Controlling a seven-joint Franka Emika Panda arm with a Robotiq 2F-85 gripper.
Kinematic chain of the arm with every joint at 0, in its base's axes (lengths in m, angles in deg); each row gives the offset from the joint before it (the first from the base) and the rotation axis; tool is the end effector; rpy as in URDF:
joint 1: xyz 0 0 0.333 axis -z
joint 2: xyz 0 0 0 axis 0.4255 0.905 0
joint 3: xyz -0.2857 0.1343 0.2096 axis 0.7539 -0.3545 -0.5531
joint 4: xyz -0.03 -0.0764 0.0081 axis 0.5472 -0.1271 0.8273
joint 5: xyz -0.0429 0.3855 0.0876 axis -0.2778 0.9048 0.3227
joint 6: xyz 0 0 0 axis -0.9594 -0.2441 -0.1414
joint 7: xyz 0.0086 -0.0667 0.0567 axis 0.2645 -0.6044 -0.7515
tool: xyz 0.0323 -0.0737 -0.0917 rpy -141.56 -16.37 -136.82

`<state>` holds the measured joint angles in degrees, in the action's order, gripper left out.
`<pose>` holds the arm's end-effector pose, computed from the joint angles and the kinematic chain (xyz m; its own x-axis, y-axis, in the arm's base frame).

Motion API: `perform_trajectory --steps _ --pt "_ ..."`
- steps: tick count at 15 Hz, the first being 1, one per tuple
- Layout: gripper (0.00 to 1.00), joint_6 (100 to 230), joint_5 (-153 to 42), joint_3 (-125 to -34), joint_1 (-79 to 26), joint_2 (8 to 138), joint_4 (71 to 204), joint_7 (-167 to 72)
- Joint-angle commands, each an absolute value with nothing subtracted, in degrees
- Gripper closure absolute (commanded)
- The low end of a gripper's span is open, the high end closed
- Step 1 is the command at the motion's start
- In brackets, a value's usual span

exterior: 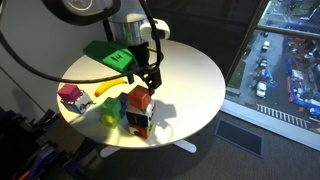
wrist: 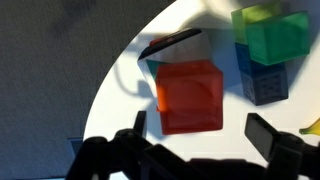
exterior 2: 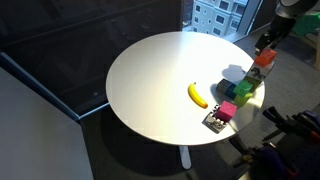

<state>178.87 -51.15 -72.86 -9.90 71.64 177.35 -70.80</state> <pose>0.4928 -0.2364 0.2739 0.9907 -0.1360 0.0066 -0.1362 -0.9899 0.0404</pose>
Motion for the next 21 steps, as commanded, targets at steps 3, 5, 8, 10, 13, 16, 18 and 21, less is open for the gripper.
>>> perform_trajectory --steps 3,5,8,10,13,16,18,21 --pt "0.00 176.5 -50.3 -74.5 -9.5 67.9 177.4 -72.8" --pt "0.00 175.7 -50.1 -75.0 -9.9 66.3 177.7 -73.2" --pt "0.00 173.6 -49.6 -75.8 -10.5 64.4 178.0 -74.6" --pt "0.00 171.7 -49.8 -76.2 -11.0 63.4 178.3 -75.5" --pt "0.00 169.2 -51.2 -76.4 -12.3 62.3 179.0 -75.7" --pt "0.00 168.3 -52.3 -76.4 -13.8 62.1 180.3 -74.8" --pt "0.00 169.8 -53.2 -76.4 -14.6 62.6 181.6 -74.0" --pt "0.00 171.8 -54.0 -76.4 -15.4 63.2 183.5 -73.6"
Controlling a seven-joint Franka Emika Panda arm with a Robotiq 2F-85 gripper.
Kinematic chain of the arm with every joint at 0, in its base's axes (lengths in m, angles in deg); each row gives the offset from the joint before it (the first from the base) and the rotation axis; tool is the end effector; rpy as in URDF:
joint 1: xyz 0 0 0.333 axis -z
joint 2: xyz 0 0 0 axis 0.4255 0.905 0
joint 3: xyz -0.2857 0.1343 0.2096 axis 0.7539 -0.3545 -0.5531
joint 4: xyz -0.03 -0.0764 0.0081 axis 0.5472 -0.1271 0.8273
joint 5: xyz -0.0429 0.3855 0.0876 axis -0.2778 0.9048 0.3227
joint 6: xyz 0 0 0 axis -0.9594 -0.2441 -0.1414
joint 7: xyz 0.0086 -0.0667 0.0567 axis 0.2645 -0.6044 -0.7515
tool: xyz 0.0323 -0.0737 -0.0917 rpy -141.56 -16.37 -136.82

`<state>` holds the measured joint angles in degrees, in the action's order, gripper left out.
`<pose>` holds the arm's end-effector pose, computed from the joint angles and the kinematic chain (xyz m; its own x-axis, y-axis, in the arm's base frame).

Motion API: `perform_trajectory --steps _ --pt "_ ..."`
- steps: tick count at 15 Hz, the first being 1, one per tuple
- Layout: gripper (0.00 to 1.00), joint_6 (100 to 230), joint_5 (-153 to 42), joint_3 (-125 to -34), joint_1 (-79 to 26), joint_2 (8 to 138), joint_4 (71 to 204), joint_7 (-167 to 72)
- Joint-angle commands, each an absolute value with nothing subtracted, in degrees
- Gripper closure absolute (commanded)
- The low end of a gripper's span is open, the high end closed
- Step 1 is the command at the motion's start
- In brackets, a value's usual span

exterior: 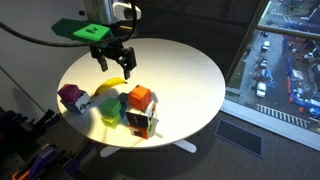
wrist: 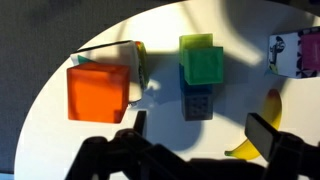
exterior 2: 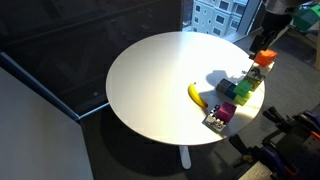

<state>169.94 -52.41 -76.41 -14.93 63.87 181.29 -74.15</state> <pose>0.4832 -0.1485 0.3048 0.9937 0.0841 -0.0746 0.0834 -0.9964 -0.0124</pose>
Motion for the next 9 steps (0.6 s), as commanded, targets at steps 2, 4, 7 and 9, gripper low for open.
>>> perform_trajectory --steps 2,4,7,9 --pt "0.00 172.9 -54.2 -76.3 -15.5 63.7 184.6 -73.7" --pt "0.00 173.7 -53.9 -76.3 -15.4 64.4 185.5 -73.9" --pt "0.00 176.4 -54.1 -76.2 -15.3 65.4 186.9 -73.4" --pt "0.00 178.3 -54.4 -76.1 -15.2 66.6 187.7 -73.1"
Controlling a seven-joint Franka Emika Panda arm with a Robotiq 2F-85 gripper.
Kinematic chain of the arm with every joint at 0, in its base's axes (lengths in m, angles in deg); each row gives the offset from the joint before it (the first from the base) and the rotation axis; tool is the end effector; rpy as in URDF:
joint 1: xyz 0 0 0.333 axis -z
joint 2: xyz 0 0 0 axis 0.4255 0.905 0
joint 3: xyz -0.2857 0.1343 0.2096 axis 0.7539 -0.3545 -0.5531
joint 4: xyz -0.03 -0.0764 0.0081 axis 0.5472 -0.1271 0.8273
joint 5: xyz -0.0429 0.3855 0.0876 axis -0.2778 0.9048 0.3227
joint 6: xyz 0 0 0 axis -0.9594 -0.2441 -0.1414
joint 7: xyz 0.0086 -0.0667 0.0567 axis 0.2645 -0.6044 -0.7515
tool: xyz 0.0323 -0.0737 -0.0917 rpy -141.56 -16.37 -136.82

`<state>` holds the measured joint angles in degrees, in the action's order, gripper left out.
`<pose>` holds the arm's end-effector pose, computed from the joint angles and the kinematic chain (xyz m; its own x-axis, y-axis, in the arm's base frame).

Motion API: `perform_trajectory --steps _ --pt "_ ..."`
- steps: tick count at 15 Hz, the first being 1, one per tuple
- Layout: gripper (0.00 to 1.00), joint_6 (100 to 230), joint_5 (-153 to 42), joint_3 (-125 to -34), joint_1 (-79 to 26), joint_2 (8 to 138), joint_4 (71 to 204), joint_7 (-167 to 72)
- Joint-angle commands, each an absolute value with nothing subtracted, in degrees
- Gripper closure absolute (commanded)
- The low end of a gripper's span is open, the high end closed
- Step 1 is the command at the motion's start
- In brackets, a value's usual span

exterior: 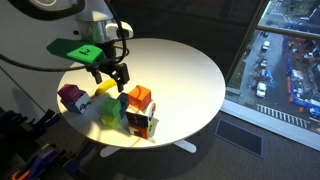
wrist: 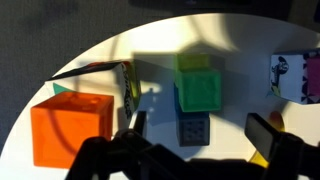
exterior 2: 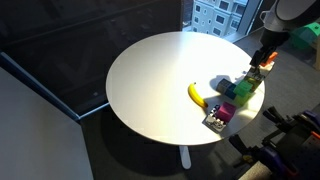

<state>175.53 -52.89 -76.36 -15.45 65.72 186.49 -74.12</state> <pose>0.4590 -0.1376 0.2642 0.9899 0.0991 -0.1010 0.0981 -0.9951 -0.0144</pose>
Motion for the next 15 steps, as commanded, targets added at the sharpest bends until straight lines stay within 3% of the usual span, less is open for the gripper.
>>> perform_trajectory --steps 1,15 --pt "0.00 178.9 -54.4 -76.1 -15.2 67.0 187.9 -73.1" --pt "0.00 186.4 -58.2 -77.1 -15.1 72.9 189.4 -74.4"
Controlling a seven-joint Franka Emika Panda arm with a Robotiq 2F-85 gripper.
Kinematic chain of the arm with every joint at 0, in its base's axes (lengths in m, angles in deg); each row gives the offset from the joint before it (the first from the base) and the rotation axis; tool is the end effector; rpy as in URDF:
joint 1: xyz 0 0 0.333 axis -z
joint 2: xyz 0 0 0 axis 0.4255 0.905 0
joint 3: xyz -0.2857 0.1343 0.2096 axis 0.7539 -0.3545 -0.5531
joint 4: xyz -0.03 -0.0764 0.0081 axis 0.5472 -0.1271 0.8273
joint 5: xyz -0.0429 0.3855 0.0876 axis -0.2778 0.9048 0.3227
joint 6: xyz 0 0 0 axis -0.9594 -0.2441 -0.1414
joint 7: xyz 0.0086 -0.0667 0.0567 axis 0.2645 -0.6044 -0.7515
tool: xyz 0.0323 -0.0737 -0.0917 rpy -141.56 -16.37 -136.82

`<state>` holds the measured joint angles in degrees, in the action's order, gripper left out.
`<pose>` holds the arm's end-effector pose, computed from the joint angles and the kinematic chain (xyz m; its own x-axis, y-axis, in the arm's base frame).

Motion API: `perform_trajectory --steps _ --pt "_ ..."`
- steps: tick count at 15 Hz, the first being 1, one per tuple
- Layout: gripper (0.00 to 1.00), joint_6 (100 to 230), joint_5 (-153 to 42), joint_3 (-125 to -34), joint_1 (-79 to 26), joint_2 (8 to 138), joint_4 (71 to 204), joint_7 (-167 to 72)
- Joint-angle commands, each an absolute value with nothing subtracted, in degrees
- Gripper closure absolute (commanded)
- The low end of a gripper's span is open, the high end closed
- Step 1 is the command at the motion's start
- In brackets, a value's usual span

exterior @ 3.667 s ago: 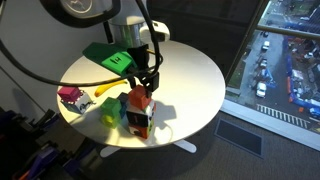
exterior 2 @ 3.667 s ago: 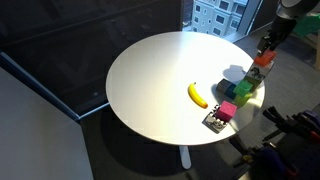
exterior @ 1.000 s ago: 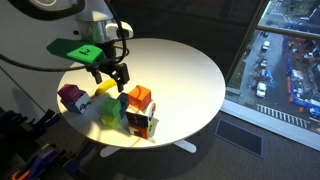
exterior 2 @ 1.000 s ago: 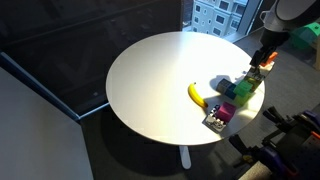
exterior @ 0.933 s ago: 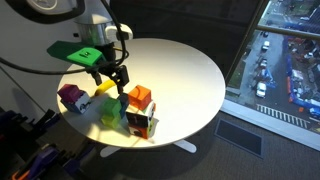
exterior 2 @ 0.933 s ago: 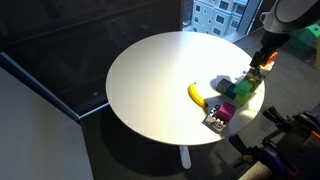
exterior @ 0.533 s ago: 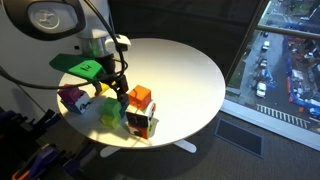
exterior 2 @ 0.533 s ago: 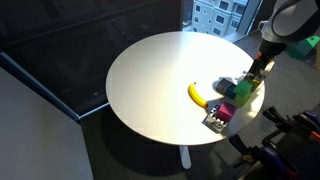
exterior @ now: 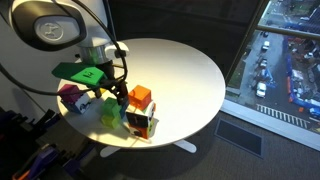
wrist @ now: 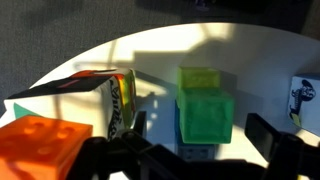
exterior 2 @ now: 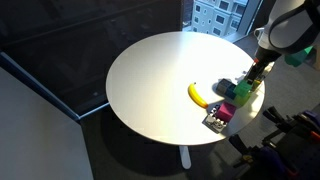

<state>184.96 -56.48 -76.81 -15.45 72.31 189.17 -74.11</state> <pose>0.4498 -0.1303 0.2077 0.9799 0.1649 -0.1119 0.1675 -0.9858 0.0148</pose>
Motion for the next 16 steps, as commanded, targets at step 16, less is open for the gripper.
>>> perform_trajectory --steps 16 --pt "0.00 194.1 -61.2 -77.3 -16.5 78.2 189.5 -72.4"
